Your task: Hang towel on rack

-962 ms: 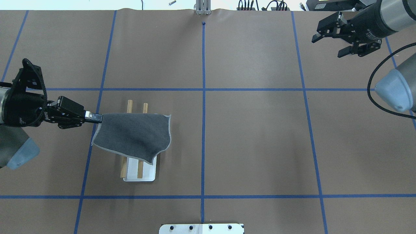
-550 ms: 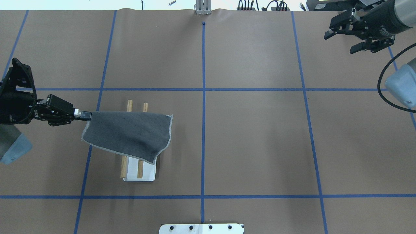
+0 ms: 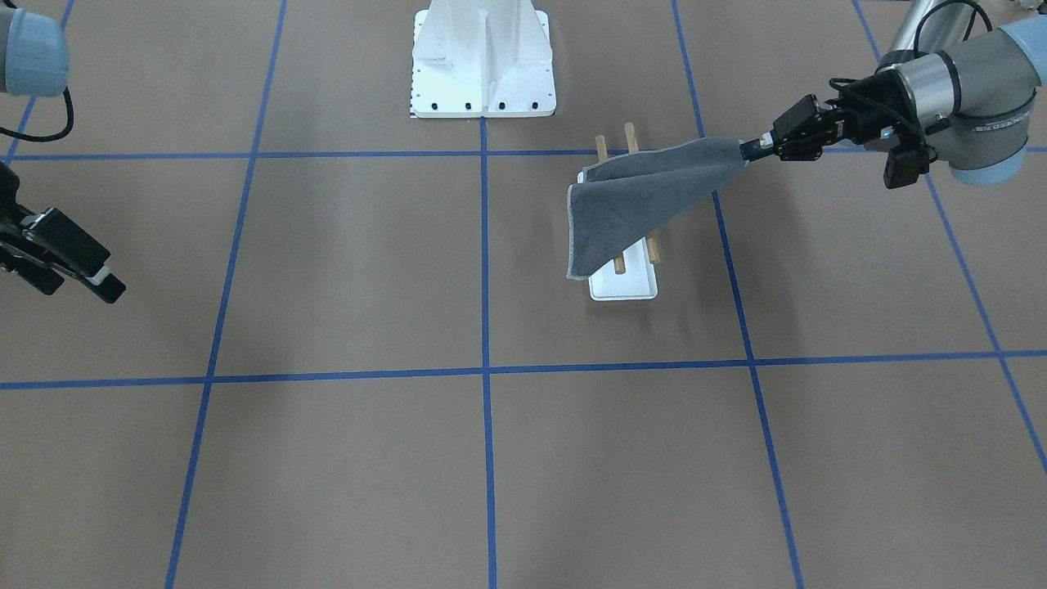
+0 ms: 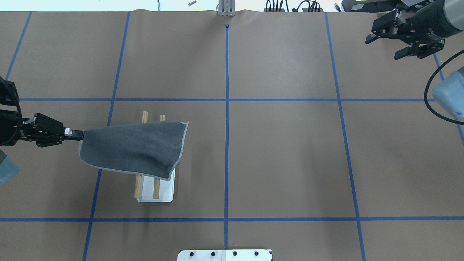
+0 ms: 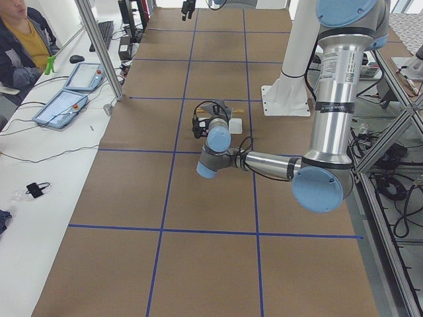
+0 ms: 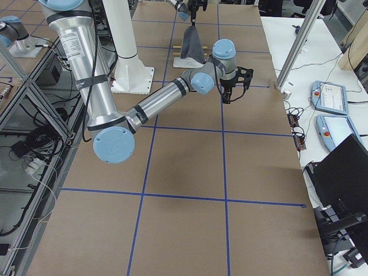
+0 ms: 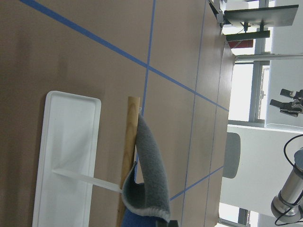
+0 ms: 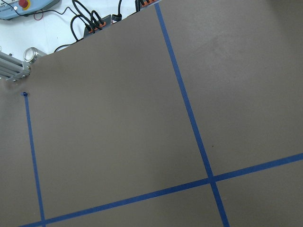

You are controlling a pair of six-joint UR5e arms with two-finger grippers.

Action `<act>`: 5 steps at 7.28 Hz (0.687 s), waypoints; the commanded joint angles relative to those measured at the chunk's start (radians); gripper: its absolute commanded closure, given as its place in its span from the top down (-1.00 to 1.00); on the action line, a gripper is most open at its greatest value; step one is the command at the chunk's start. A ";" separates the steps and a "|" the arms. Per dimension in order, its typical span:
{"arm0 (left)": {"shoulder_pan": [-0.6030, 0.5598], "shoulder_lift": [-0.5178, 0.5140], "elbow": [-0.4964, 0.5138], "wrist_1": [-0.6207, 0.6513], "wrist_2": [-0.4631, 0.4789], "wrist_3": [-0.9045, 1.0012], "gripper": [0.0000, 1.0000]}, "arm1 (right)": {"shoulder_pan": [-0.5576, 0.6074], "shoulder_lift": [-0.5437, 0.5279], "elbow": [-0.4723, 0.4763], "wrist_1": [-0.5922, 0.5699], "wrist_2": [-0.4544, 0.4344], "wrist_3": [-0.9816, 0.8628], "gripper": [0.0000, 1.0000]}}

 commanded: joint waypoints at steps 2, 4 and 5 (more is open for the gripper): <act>0.001 -0.005 0.038 -0.002 0.008 -0.002 0.96 | 0.002 -0.016 -0.006 0.005 -0.006 -0.009 1.00; -0.002 -0.005 0.041 -0.004 0.069 -0.002 0.97 | 0.005 -0.018 -0.006 0.003 -0.006 -0.020 1.00; -0.031 0.001 0.054 -0.004 0.079 0.000 0.97 | 0.009 -0.021 -0.006 0.003 -0.006 -0.026 1.00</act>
